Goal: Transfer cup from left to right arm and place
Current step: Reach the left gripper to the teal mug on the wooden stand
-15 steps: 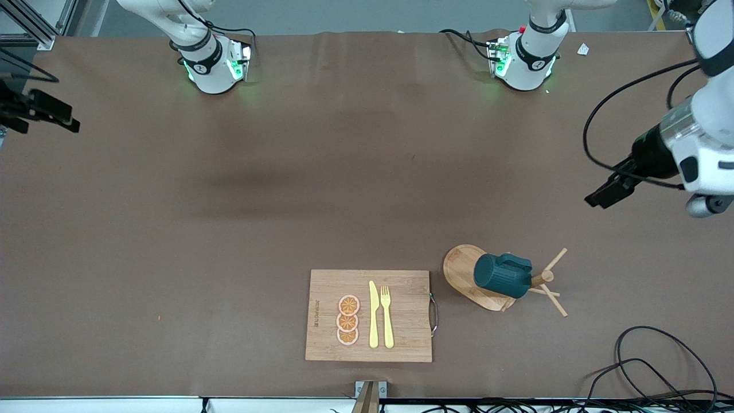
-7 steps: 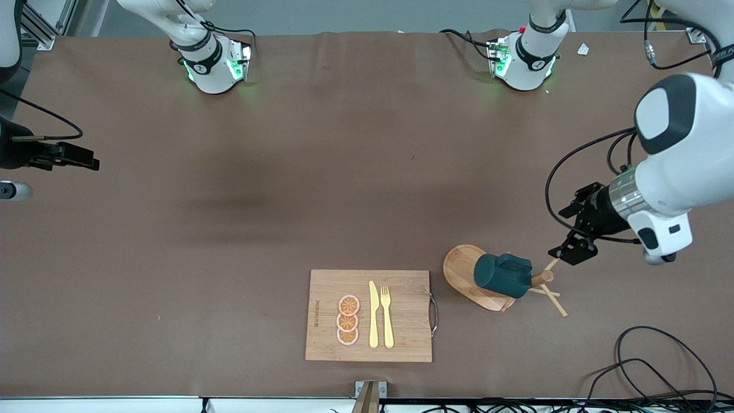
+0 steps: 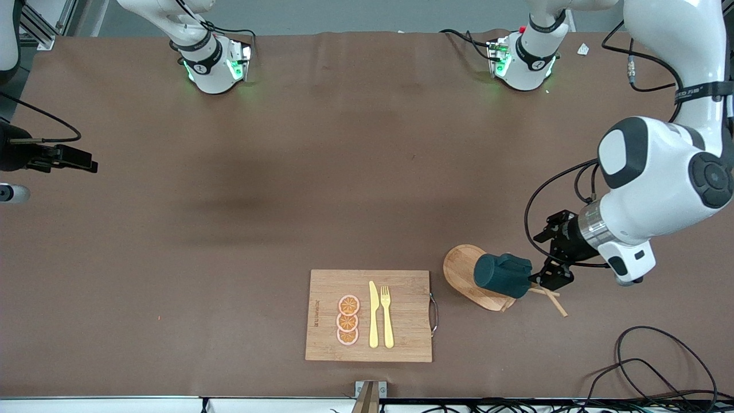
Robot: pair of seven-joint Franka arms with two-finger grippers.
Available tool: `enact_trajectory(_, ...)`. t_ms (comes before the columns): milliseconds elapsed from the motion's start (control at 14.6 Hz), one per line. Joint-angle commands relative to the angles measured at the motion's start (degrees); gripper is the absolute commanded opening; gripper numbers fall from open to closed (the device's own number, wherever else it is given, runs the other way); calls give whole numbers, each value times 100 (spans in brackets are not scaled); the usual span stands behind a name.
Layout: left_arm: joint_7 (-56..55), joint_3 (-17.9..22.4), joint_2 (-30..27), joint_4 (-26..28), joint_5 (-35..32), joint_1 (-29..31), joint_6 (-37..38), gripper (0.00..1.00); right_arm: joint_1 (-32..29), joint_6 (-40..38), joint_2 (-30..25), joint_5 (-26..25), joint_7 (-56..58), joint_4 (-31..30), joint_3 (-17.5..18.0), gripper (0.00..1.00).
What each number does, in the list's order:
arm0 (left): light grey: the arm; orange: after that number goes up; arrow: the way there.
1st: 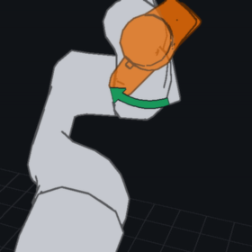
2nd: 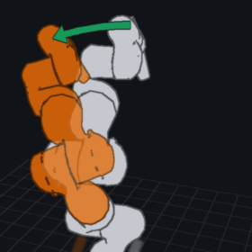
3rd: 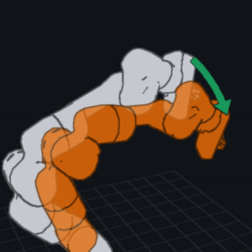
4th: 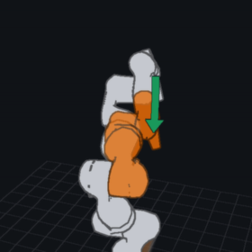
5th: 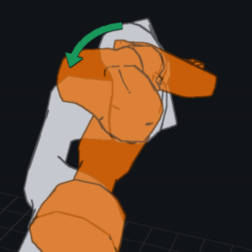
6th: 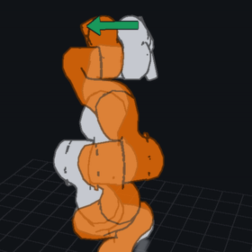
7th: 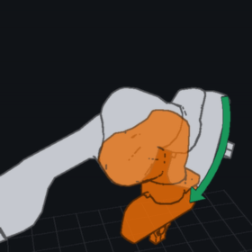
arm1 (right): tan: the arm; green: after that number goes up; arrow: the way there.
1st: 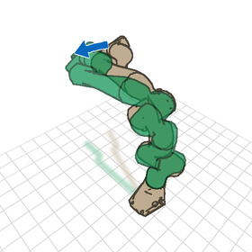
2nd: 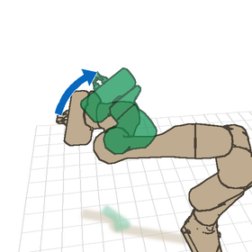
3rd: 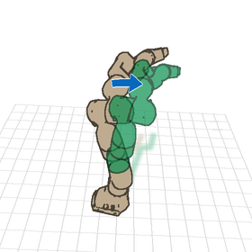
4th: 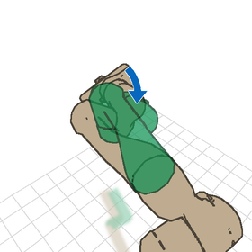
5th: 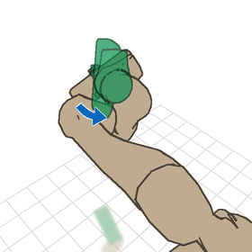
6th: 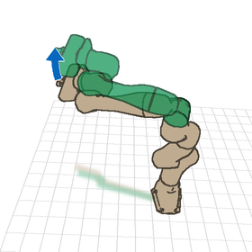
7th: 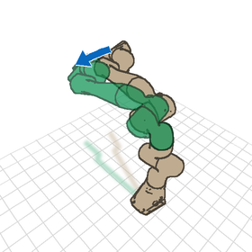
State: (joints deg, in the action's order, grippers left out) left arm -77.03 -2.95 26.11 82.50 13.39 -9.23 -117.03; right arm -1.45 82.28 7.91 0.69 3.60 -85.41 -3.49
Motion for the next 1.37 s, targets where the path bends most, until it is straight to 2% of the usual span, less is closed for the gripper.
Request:
enact_trajectory(0,-137,-4,210,-128,190,-17,-223,100,-110,-28,9,19,70,24,68,100)
enact_trajectory(206,-155,5,359,-128,392,-149,-355,100,-110,-37,9,19,62,24,68,100)
enact_trajectory(960,-128,5,658,-128,393,-263,-654,99,-84,-54,0,19,26,7,68,100)
enact_trajectory(1029,-120,5,650,-128,393,-263,-654,93,-75,-54,0,19,18,7,68,100)
enact_trajectory(1166,-41,-39,641,-128,419,-263,-715,68,-75,-54,0,19,9,7,68,100)
enact_trajectory(1303,-40,-83,623,-128,428,-254,-829,47,-75,-54,0,19,9,7,68,100)
